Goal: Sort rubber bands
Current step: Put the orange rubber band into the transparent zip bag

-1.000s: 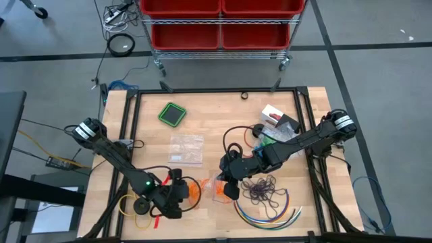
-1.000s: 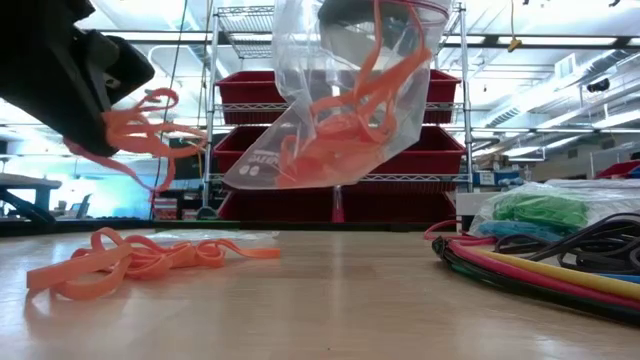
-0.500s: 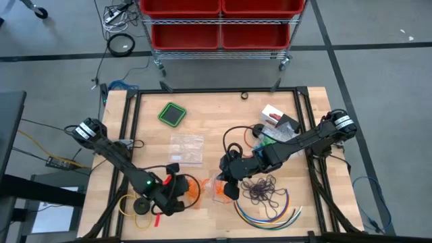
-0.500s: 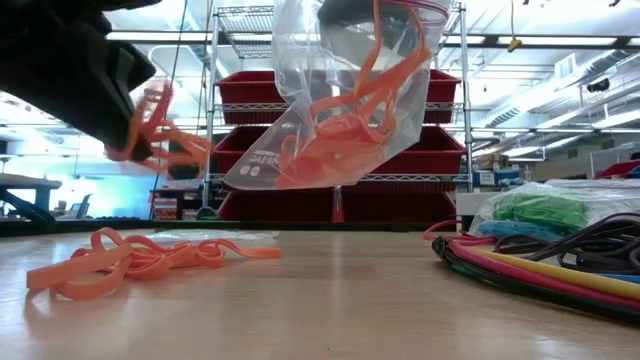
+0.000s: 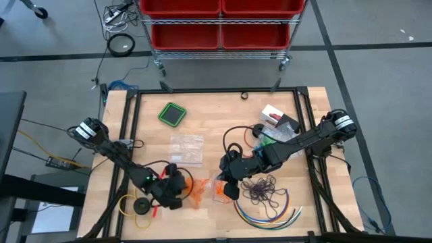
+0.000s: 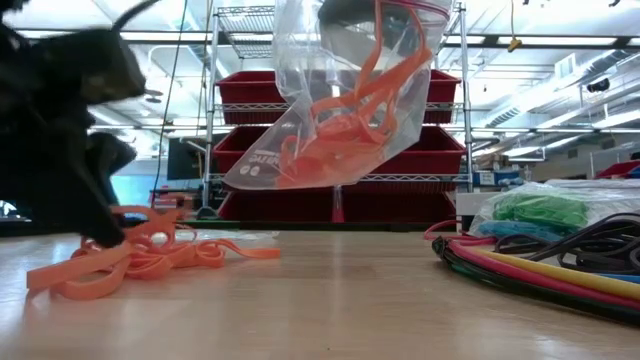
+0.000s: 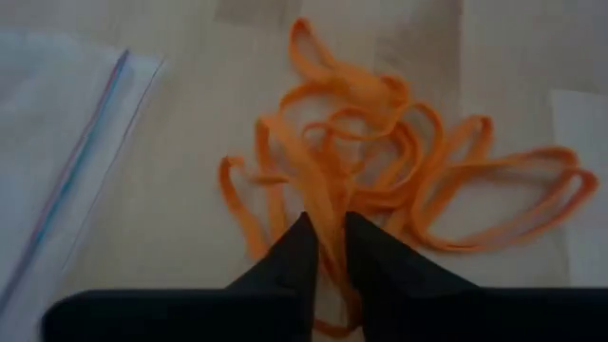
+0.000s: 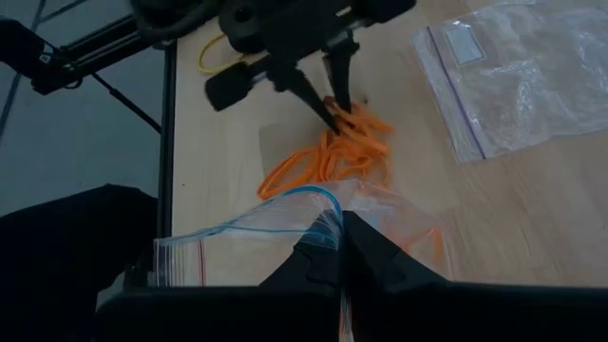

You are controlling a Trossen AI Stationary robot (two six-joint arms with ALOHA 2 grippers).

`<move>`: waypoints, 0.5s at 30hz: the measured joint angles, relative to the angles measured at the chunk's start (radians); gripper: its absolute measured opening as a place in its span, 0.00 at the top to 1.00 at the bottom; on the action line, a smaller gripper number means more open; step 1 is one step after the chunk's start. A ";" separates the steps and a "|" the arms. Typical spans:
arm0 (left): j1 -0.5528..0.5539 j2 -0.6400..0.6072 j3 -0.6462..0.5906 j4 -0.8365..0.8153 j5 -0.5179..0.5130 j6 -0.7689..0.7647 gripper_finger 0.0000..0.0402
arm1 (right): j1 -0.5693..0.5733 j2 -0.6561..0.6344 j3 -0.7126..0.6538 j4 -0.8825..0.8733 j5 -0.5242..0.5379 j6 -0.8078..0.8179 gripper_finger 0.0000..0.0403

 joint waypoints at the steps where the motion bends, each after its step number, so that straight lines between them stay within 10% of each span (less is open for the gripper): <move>1: 0.000 0.000 -0.022 0.031 0.000 -0.015 0.88 | 0.000 0.000 0.000 0.000 0.000 0.000 1.00; 7: -0.011 0.000 -0.096 0.149 -0.053 -0.057 0.98 | 0.000 0.000 0.000 0.000 0.000 -0.001 1.00; 15: -0.081 0.001 -0.099 0.299 -0.364 0.086 0.99 | 0.000 0.000 0.000 0.000 0.000 -0.001 1.00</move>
